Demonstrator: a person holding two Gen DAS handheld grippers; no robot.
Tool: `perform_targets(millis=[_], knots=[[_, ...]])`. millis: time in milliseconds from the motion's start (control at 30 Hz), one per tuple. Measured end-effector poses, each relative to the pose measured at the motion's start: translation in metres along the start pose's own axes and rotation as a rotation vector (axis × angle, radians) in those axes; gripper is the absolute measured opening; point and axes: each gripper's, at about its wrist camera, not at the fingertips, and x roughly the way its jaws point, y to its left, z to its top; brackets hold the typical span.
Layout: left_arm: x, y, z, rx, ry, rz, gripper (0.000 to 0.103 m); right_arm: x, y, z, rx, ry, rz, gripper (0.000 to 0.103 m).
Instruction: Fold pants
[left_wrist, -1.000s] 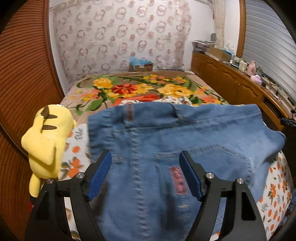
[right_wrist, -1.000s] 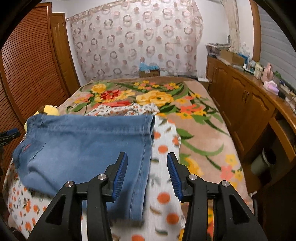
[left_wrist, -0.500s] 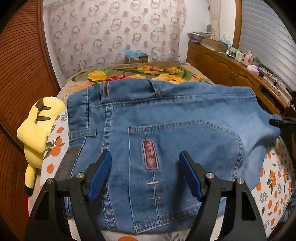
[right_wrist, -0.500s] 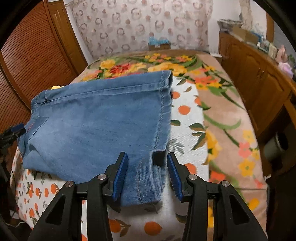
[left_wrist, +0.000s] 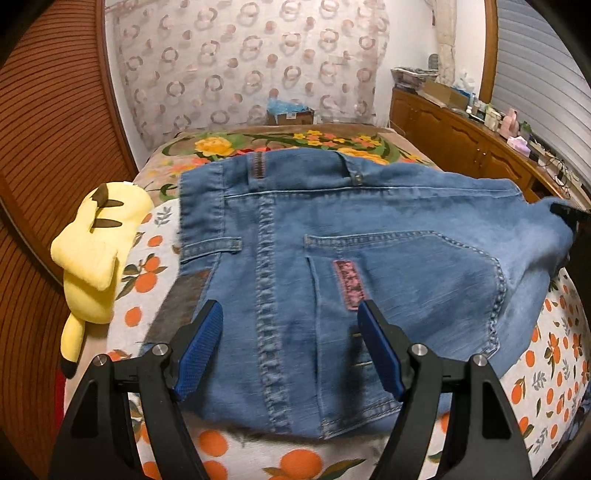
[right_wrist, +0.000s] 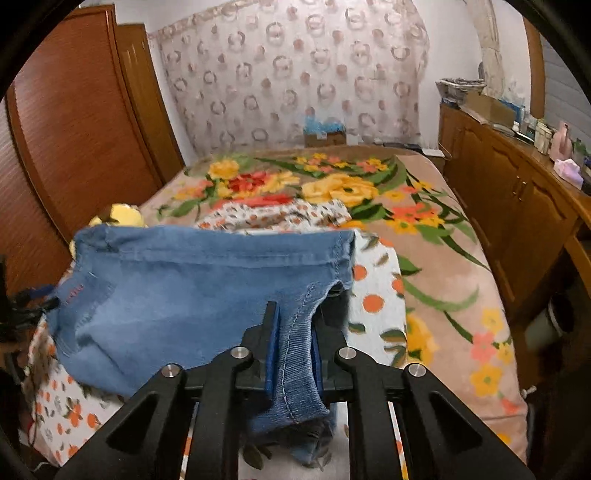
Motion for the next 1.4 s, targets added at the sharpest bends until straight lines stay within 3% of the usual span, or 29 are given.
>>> perform_targets(millis=[133, 267, 567, 767, 967, 1200, 1400], knots=[[-0.006, 0.014, -0.003, -0.016, -0.001, 0.016, 0.076, -0.007, 0.003, -0.013, 0.011, 0.016, -0.009, 0.027], [-0.018, 0.034, -0.001, -0.033, -0.023, 0.079, 0.076, -0.035, 0.004, -0.032, 0.050, -0.006, -0.029, 0.039], [-0.073, 0.087, 0.024, -0.035, -0.147, 0.210, 0.076, -0.062, 0.016, -0.053, 0.068, -0.047, -0.072, 0.039], [-0.089, 0.119, 0.024, -0.010, -0.155, 0.288, 0.076, -0.068, 0.027, -0.069, 0.046, -0.070, -0.090, 0.039], [-0.075, 0.133, 0.009, -0.040, -0.154, 0.268, 0.076, -0.076, 0.029, -0.084, 0.052, -0.087, -0.090, 0.039], [-0.047, 0.111, -0.012, -0.029, -0.129, 0.251, 0.076, -0.077, 0.031, -0.095, 0.042, -0.090, -0.090, 0.039], [-0.030, 0.094, -0.027, -0.095, -0.084, 0.182, 0.076, -0.081, 0.028, -0.105, 0.044, -0.078, -0.077, 0.039]])
